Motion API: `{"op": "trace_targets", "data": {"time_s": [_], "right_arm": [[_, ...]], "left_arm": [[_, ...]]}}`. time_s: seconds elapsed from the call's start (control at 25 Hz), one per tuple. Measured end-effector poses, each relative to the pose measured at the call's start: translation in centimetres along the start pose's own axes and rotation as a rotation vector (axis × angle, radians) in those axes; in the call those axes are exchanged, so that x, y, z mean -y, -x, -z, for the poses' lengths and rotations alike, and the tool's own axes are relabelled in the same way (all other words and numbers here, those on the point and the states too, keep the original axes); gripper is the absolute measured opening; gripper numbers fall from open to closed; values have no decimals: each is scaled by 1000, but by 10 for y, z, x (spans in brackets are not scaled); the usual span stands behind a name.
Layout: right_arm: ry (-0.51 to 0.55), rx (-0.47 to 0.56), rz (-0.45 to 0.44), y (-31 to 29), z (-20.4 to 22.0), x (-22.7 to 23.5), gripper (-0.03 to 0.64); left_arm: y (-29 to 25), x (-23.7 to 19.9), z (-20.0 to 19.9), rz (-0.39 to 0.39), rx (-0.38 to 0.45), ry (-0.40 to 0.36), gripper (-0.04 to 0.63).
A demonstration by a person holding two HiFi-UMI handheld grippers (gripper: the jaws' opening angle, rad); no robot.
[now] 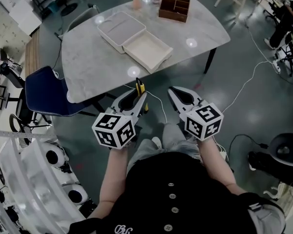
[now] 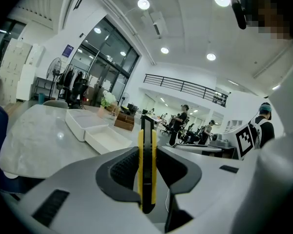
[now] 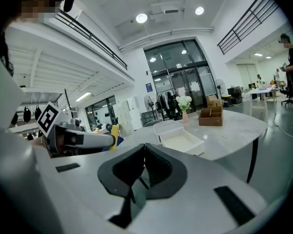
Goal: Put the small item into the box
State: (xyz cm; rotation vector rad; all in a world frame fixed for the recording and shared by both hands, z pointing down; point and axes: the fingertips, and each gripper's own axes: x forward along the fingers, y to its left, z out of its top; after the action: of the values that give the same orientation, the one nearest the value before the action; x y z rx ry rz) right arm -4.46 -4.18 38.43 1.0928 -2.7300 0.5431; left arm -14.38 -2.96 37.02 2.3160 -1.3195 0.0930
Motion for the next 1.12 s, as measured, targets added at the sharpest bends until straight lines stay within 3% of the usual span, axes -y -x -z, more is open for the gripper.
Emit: {"op": "trace_targets", "data": {"time_s": [0.56,0.84,1.12], "right_arm": [[-12,-31,-46,-41,2,12,6],[-42,-59,-66,-82,-3,49,6],[-24,-74,-99,-135,-30,87,6]], "left_arm": [[-18,-36,5,-46,-25,37,126],[-64,-68,-2,-64,-62,64,126],[-111,-99,-37,-87,-56,55,126]]}}
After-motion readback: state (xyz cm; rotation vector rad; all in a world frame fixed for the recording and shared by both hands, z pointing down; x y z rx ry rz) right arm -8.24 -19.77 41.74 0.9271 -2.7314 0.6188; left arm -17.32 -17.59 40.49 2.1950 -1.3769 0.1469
